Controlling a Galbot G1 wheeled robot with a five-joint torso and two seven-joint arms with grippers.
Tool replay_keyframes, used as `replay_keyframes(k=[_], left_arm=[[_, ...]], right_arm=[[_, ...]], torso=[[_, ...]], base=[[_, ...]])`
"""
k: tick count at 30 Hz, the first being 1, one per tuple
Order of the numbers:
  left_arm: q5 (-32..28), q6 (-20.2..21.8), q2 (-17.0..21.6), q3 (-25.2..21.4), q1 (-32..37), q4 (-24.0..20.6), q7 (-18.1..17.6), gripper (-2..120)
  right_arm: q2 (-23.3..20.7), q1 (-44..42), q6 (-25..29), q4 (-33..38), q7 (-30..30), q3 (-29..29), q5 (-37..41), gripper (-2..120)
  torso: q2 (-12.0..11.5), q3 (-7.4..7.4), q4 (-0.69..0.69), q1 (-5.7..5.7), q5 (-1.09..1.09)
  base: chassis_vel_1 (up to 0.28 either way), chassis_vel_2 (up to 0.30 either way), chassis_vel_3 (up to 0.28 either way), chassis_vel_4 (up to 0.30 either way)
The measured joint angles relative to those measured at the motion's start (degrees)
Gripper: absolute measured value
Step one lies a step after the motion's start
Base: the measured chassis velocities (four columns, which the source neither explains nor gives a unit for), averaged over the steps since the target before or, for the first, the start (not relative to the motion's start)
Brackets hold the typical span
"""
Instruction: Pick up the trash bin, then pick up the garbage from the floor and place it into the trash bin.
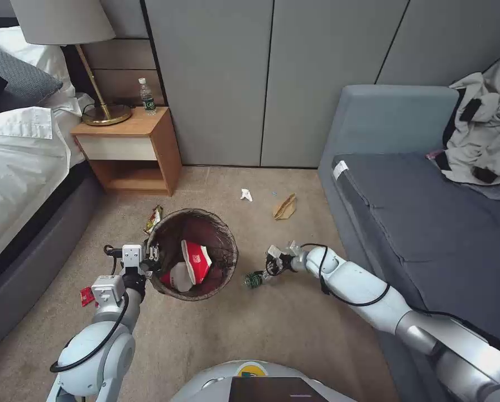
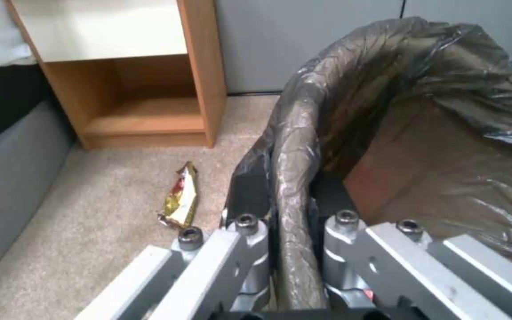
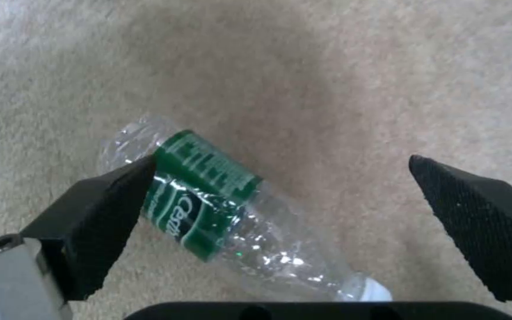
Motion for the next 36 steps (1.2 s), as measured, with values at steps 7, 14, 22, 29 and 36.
replay_keyframes(k=[7,14,22,29,36], left_arm=[[0.36,0.0,-0.3,0.38,-0.41,0.58,0.01,5],[0.38,-0.02,-0.22,0.35,-0.4,0.58,0.01,5],[0.41,-0.26,-0.42,0.36,-0.46,0.9,0.05,5],[0.44,-0.48,-0.44,0.34,-0.43,1.06,0.08,5],[0.46,-0.6,-0.39,0.48,-0.7,1.65,0.13,5]], right_arm=[[0.0,-0.49,0.03,0.06,0.14,-1.23,-0.04,100],[1.17,-0.38,0.59,-2.05,0.12,-1.2,-0.75,100],[1.85,-0.3,0.7,-2.95,0.06,-1.43,-1.05,100],[2.65,-0.3,1.06,-4.21,0.01,-1.81,-1.58,100],[3.09,-0.8,1.1,-4.23,0.09,-2.61,-1.66,100]], torso=[[0.0,0.0,-0.01,0.0,0.0],[0.0,0.0,0.0,0.0,0.01],[0.0,0.0,0.0,0.0,0.0],[0.0,0.0,0.0,0.0,0.0],[0.0,0.0,0.0,0.0,0.0]], base=[[0.0,0.0,0.0,0.0],[0.0,0.0,0.0,0.0],[0.0,0.0,0.0,0.0],[0.0,0.0,0.0,0.0],[0.0,0.0,0.0,0.0]])
